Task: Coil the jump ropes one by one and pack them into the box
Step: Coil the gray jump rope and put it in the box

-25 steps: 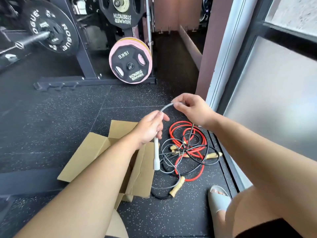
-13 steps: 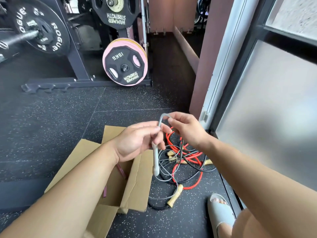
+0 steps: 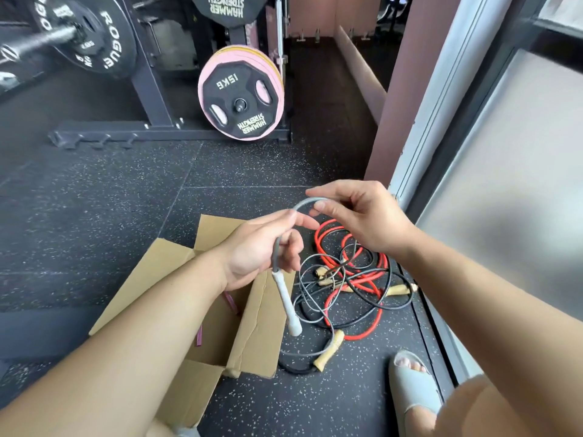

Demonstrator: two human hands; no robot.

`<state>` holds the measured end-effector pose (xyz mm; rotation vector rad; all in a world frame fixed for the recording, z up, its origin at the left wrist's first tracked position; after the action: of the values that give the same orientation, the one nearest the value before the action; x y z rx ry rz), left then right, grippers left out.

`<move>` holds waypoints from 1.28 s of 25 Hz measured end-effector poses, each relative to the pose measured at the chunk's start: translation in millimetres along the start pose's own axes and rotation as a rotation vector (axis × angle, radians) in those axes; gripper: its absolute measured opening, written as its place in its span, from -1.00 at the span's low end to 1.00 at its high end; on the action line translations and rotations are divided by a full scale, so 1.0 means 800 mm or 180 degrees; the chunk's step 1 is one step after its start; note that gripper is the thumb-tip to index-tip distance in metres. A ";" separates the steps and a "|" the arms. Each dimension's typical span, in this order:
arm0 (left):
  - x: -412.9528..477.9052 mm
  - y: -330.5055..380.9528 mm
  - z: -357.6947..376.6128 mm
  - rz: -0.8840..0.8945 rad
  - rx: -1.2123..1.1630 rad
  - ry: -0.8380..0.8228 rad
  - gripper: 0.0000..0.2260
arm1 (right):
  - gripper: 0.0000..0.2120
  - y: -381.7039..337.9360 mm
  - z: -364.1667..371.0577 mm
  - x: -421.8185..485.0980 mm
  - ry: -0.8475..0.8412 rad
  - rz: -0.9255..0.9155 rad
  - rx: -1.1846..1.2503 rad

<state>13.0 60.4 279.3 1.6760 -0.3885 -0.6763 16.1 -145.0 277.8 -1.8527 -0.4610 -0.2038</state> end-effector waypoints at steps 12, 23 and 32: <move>0.004 0.029 -0.007 0.0665 -0.1890 0.0039 -0.80 | -0.81 0.026 0.031 -0.020 -0.0077 0.0862 0.0633; 0.014 0.010 -0.005 0.1279 0.4014 0.2017 -0.75 | -0.88 -0.020 0.058 -0.011 -0.0657 -0.0552 -0.1507; 0.001 0.022 0.000 0.0382 0.0843 0.0538 -0.54 | -0.76 -0.018 0.025 -0.016 -0.0608 0.0223 0.0281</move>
<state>15.7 56.0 296.2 1.9274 -0.4691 -0.4032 -3.2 -124.8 278.9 -1.8059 -0.5269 0.0411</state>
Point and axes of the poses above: each hand's wrist, its own x-axis towards the middle knuckle, its own z-axis out of the palm, y = z × x, the point moved 1 cm from there along x, towards the middle knuckle, and after that the axes turned 11 degrees about x, right-handed, at the moved point
